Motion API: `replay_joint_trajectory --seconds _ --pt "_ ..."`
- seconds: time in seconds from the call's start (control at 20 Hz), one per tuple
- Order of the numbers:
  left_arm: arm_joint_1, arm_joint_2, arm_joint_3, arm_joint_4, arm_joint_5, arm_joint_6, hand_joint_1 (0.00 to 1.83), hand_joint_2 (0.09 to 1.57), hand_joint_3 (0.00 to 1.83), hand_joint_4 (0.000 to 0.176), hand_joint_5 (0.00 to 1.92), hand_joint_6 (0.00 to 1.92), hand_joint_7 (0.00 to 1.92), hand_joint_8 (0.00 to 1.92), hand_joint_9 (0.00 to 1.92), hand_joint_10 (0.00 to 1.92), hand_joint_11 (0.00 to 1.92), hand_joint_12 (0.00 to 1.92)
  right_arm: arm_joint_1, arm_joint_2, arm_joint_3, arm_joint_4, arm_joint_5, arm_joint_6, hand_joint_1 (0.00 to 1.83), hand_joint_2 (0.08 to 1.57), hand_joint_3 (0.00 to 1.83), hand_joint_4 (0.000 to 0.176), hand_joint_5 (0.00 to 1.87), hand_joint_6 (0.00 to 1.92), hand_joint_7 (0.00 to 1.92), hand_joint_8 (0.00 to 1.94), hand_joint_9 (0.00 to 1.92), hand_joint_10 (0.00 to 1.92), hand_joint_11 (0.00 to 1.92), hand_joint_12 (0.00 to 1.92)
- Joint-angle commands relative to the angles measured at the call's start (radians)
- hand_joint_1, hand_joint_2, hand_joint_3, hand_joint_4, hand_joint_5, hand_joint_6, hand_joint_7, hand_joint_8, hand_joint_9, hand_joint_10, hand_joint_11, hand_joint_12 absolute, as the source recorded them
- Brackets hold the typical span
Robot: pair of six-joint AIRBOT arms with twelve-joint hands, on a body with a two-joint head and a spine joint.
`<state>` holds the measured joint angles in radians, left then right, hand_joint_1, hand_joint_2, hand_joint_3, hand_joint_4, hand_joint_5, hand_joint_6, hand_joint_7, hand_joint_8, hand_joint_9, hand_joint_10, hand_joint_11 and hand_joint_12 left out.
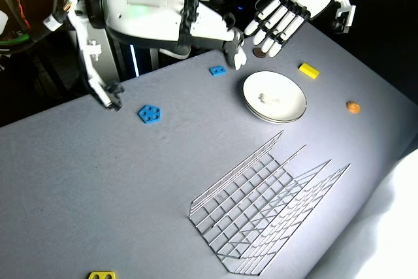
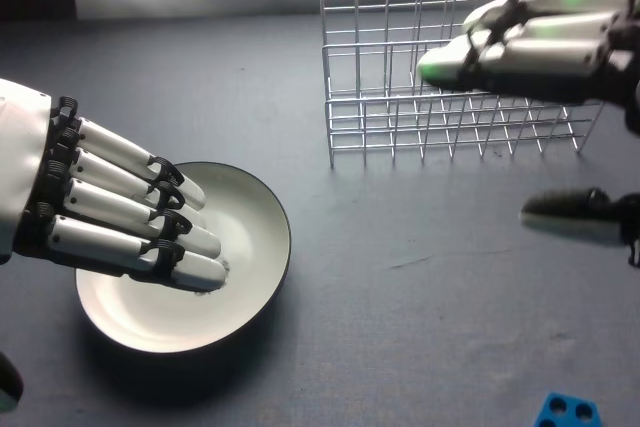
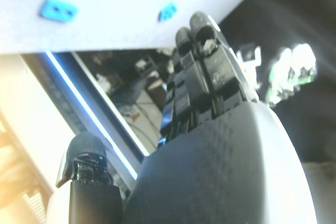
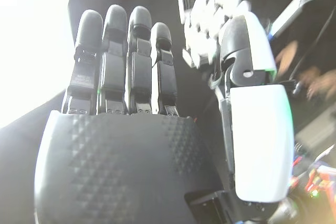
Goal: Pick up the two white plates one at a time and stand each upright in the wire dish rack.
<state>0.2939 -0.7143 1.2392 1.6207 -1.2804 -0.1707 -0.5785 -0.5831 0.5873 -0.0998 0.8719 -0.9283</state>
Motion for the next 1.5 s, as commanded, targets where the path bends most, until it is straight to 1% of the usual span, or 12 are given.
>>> replay_joint_trajectory --seconds 0.0,0.05,0.1,0.3,0.35,0.55,0.8,1.0,1.15,1.25,1.35,1.45 --pt "-0.008 0.001 -0.004 -0.08 -0.043 -0.002 0.0 0.96 0.19 0.0 0.1 0.04 0.07 0.04 0.04 0.05 0.0 0.17 0.013 0.004 -0.007 0.001 0.136 0.012 0.0 1.08 0.17 0.0 0.08 0.08 0.07 0.04 0.02 0.04 0.0 0.03" --pt "-0.008 0.0 -0.006 -0.078 -0.043 -0.002 0.0 1.04 0.04 0.0 0.14 0.0 0.11 0.0 0.08 0.0 0.0 0.19 0.016 0.002 -0.008 0.002 0.143 0.014 0.0 1.16 0.05 0.0 0.1 0.03 0.08 0.01 0.03 0.01 0.0 0.0" --pt "-0.008 -0.002 -0.006 -0.078 -0.043 -0.002 0.0 1.05 0.02 0.0 0.1 0.0 0.08 0.0 0.04 0.0 0.0 0.11 0.016 0.002 -0.007 0.004 0.155 0.015 0.0 1.19 0.01 0.0 0.11 0.01 0.09 0.0 0.03 0.01 0.0 0.0" --pt "-0.001 -0.002 -0.009 -0.078 -0.043 -0.01 0.0 1.08 0.01 0.0 0.14 0.0 0.13 0.01 0.09 0.01 0.0 0.17 0.013 0.003 -0.01 0.011 0.158 0.016 0.0 1.19 0.01 0.0 0.07 0.0 0.06 0.0 0.02 0.0 0.0 0.0" --pt "0.001 -0.002 -0.009 -0.078 -0.043 -0.01 0.0 1.09 0.01 0.0 0.13 0.0 0.12 0.0 0.09 0.0 0.0 0.14 0.013 0.003 -0.013 0.011 0.158 0.015 0.0 1.2 0.01 0.0 0.03 0.0 0.03 0.0 0.0 0.0 0.0 0.0" --pt "0.002 -0.004 -0.007 -0.078 -0.037 -0.021 0.0 1.09 0.0 0.0 0.09 0.0 0.06 0.0 0.03 0.0 0.0 0.03 0.014 0.004 -0.034 0.01 0.132 -0.002 0.0 1.18 0.0 0.0 0.06 0.01 0.05 0.01 0.02 0.01 0.0 0.0" --pt "0.01 -0.018 0.017 -0.05 -0.036 -0.03 0.0 1.1 0.01 0.0 0.1 0.01 0.07 0.0 0.05 0.01 0.0 0.03 0.013 0.003 -0.04 0.01 0.112 -0.003 0.0 1.18 0.0 0.0 0.06 0.01 0.05 0.01 0.02 0.01 0.01 0.01" --pt "0.06 -0.043 0.051 -0.05 -0.033 -0.03 0.0 1.11 0.01 0.0 0.09 0.0 0.07 0.0 0.03 0.0 0.0 0.0 0.011 -0.003 -0.039 0.008 0.106 0.007 0.0 1.17 0.0 0.0 0.06 0.0 0.04 0.0 0.01 0.0 0.01 0.01" --pt "0.134 -0.07 0.088 -0.077 -0.026 -0.002 0.0 1.1 0.0 0.0 0.08 0.0 0.05 0.0 0.02 0.0 0.0 0.0 0.013 -0.02 -0.012 -0.057 0.112 0.091 0.0 1.18 0.0 0.0 0.04 0.0 0.03 0.0 0.0 0.0 0.0 0.0" --pt "0.165 -0.088 0.114 -0.083 -0.016 0.01 0.0 1.09 0.0 0.0 0.08 0.0 0.06 0.0 0.03 0.0 0.0 0.0 0.021 -0.025 0.008 -0.059 0.11 0.127 0.0 1.2 0.01 0.0 0.05 0.01 0.04 0.01 0.0 0.0 0.0 0.0" --pt "0.184 -0.1 0.14 -0.085 0.002 0.01 0.0 1.09 0.0 0.0 0.06 0.0 0.03 0.0 0.0 0.0 0.0 0.0 0.044 -0.042 0.027 -0.059 0.057 0.13 0.0 1.19 0.0 0.0 0.03 0.0 0.02 0.0 0.0 0.0 0.0 0.0" --pt "0.211 -0.109 0.165 -0.098 0.023 0.017 0.0 1.08 0.0 0.0 0.04 0.01 0.01 0.0 0.0 0.0 0.0 0.0 0.094 -0.058 0.036 -0.059 -0.071 0.143 0.0 1.18 0.0 0.0 0.04 0.01 0.03 0.0 0.0 0.0 0.0 0.0"
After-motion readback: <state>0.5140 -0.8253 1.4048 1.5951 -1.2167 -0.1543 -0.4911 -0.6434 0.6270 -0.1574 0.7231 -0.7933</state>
